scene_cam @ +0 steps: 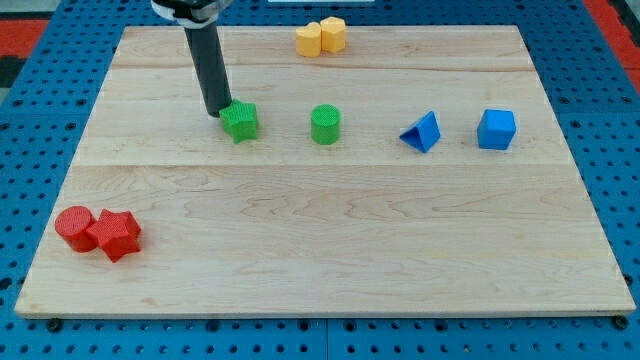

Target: Move the red star towards left side of the green star

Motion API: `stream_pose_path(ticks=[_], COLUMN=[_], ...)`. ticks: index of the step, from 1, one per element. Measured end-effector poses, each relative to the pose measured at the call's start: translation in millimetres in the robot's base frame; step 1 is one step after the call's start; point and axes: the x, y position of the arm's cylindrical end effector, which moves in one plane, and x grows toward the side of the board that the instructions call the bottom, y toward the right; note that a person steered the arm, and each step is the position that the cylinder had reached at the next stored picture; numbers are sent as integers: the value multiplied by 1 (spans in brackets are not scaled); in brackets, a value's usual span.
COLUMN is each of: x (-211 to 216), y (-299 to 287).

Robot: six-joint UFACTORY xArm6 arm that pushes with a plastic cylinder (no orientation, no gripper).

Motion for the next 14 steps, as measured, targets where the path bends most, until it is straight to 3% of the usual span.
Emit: stream_pose_path(ticks=[1,2,3,4,5,7,8,10,14], x=[11,85,162,209,211,180,204,169,147], y=[-18,12,4,-24,-70,-94,-78,-154,-41])
